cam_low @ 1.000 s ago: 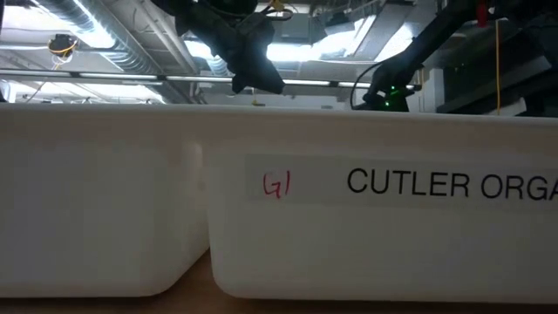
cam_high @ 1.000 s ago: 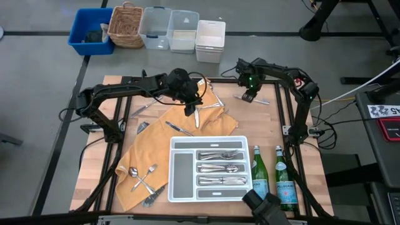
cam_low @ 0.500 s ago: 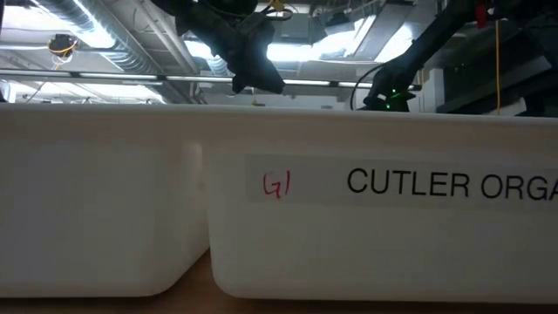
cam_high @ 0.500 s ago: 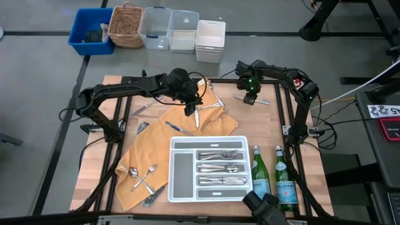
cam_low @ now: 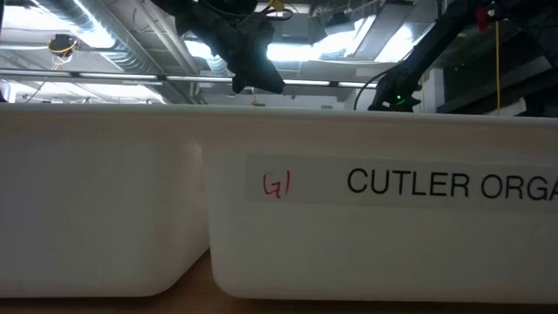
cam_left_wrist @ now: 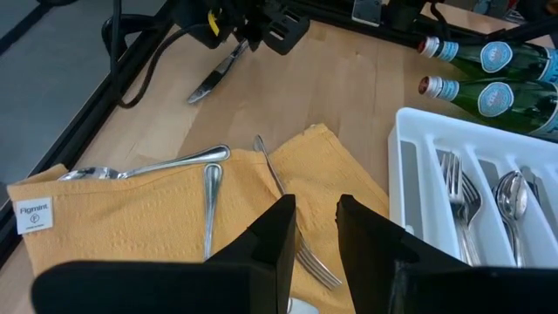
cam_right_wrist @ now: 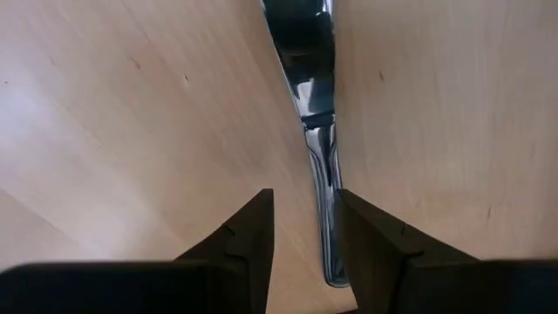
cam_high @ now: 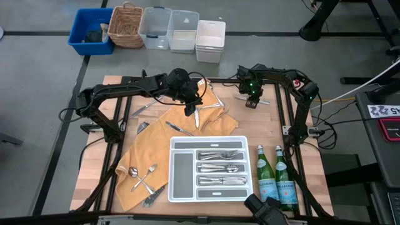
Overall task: Sort silverware
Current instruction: Put the silver table knife into the white silverware tray
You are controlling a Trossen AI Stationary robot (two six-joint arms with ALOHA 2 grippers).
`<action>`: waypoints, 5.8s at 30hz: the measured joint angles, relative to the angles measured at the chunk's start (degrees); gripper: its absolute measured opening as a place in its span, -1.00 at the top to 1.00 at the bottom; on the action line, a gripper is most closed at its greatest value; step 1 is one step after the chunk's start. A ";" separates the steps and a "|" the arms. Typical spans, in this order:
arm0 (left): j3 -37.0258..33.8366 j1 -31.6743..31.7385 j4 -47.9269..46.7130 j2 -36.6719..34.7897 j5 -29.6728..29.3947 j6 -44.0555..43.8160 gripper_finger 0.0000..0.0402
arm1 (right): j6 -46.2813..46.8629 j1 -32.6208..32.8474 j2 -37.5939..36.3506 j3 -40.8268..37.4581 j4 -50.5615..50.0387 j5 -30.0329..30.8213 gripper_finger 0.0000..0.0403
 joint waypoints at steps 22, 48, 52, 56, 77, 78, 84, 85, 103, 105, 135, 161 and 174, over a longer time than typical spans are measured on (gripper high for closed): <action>0.00 -0.07 -0.02 0.00 0.02 -0.83 0.63 | 0.21 1.39 1.67 0.04 5.23 3.24 0.43; 0.00 -0.13 -0.02 0.00 0.02 -1.70 0.63 | -2.45 4.57 2.04 0.13 2.84 3.11 0.86; 0.00 -0.13 -0.02 0.00 0.02 -1.73 0.63 | -2.45 4.59 1.99 0.19 2.66 2.98 0.88; 0.00 -0.13 -0.02 0.00 0.02 -1.70 0.63 | -2.47 4.59 2.01 0.22 1.52 2.50 0.89; 0.00 -0.13 0.00 0.00 0.02 -1.51 0.63 | 0.24 8.89 2.10 0.09 0.05 0.32 0.81; 0.00 -0.13 0.00 0.00 0.02 -1.51 0.63 | 0.24 9.17 2.10 0.09 0.25 0.15 0.78; 0.00 -0.13 -0.02 0.00 0.02 -1.56 0.63 | 2.91 9.74 2.21 0.02 1.90 -0.98 0.54; 0.00 -0.12 -0.02 0.00 0.04 -1.59 0.63 | 3.43 9.73 2.21 0.02 1.92 -1.02 0.51; 0.00 -0.13 -0.02 0.00 0.03 -1.53 0.63 | 6.67 10.45 2.10 0.07 2.33 -5.48 0.41; 0.00 -0.11 -0.04 0.00 0.02 -1.53 0.63 | 6.66 10.47 2.10 0.07 2.33 -5.58 0.46; 0.00 -0.13 -0.02 0.00 0.02 -1.70 0.63 | 11.43 10.49 2.33 1.46 0.93 -8.71 0.80; 0.00 -0.07 -0.02 0.00 -0.03 -16.08 0.63 | 14.03 10.49 2.20 19.46 -2.71 -23.19 0.80; 0.00 -0.07 -0.04 0.00 -0.24 -17.27 0.63 | 15.42 10.49 2.10 30.60 -2.37 -27.08 0.80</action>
